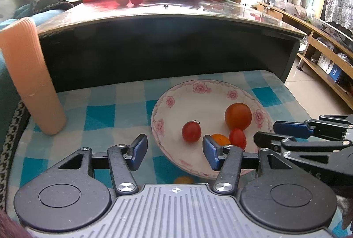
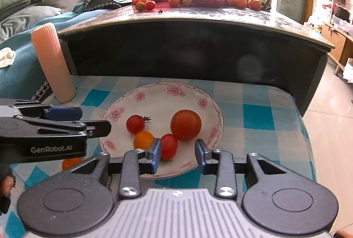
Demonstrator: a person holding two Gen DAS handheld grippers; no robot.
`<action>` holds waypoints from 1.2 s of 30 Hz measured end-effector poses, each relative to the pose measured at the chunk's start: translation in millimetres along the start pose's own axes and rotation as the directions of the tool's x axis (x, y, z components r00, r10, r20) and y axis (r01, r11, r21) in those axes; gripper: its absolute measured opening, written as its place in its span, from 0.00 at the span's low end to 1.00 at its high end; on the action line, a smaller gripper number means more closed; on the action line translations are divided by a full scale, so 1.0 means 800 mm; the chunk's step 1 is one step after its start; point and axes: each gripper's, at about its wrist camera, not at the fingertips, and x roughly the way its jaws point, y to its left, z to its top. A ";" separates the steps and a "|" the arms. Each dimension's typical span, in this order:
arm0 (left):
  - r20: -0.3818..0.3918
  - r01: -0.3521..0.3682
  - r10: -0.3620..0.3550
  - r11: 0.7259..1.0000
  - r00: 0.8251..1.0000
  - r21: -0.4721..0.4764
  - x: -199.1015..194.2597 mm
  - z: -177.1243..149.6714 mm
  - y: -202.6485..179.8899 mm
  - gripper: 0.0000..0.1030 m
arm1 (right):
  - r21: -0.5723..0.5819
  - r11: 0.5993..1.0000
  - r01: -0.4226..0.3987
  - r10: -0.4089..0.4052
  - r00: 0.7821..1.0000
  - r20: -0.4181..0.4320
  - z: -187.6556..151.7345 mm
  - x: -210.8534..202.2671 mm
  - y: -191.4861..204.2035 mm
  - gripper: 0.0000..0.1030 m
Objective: Organize fruits
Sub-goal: 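Withdraw both tools from the plate toward the remaining fruits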
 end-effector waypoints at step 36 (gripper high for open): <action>-0.096 0.034 -0.038 0.999 0.995 -0.036 -0.079 -0.074 0.030 0.66 | -0.129 0.979 -0.157 0.143 0.984 -0.109 -0.056 -0.034 0.077 0.48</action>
